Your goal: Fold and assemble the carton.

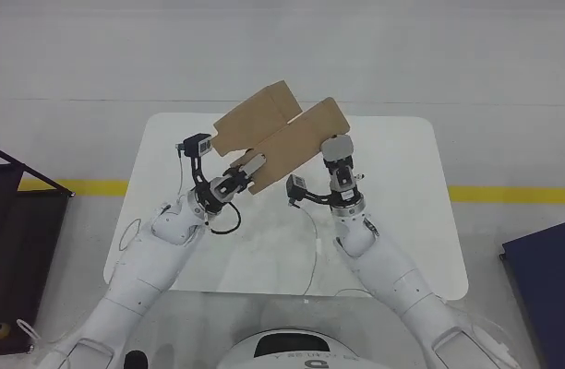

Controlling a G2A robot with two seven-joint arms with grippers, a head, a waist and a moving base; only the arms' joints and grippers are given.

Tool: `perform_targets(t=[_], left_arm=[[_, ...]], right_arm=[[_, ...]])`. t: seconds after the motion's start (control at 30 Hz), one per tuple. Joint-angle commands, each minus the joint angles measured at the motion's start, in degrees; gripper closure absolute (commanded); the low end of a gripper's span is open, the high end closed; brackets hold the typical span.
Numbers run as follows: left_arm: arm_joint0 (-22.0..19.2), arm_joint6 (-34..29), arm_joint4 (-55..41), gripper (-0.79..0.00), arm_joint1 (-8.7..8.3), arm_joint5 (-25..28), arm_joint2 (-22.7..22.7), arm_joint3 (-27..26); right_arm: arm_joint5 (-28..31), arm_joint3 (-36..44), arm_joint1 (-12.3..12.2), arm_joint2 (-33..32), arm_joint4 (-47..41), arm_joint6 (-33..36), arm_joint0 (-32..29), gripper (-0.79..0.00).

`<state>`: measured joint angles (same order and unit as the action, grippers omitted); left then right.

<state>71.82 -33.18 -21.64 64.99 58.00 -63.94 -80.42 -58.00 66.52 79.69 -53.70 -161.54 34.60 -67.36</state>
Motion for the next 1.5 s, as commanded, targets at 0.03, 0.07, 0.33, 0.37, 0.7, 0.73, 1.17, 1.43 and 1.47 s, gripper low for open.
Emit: perform_targets(t=[0.03,0.07,0.33,0.37,0.7,0.73,1.17,1.43,1.47], left_arm=[[1.4,-8.6,-5.1,0.000,-0.56,0.0,-3.3,-0.7],[1.7,-11.0,-5.8,0.000,-0.65,0.0,-4.4,-0.7],[3.3,-13.1,-3.1,0.000,-1.63,0.0,-3.6,-2.6],[3.3,-13.1,-2.8,0.000,-1.84,0.0,-3.3,-2.6],[2.9,-13.1,-3.5,0.000,-3.10,0.0,-5.8,0.5],[3.0,-13.1,-3.7,0.000,-3.11,0.0,-6.2,0.7],[1.8,-13.1,5.3,0.000,-2.65,0.0,-4.7,4.8],[0.9,-13.1,5.6,0.000,-1.81,0.0,-5.1,8.1],[0.9,-13.1,5.4,0.000,-1.72,0.0,-5.2,8.1]], right_arm=[[0.0,1.0,-0.8,-1.6,-3.3,-2.2,-0.5,-0.416],[0.0,1.6,-1.0,-1.8,-4.5,-3.5,-0.9,-0.416],[0.0,4.2,-4.3,-3.7,-14.5,-25.1,-2.6,-0.702],[0.0,4.4,-4.5,-4.4,-14.5,-24.8,-2.8,-0.699],[0.0,7.6,-5.4,-8.6,-14.5,-19.6,-4.1,-0.785],[0.0,7.6,-5.4,-8.6,-14.5,-19.6,-4.1,-0.785],[0.0,9.0,-4.8,-7.5,-14.5,-15.3,-5.1,-0.785],[3.0,6.2,-4.4,-4.8,-14.5,-18.8,-3.7,-0.785],[3.2,6.3,-4.3,-4.9,-14.5,-19.3,-3.8,-0.785]])
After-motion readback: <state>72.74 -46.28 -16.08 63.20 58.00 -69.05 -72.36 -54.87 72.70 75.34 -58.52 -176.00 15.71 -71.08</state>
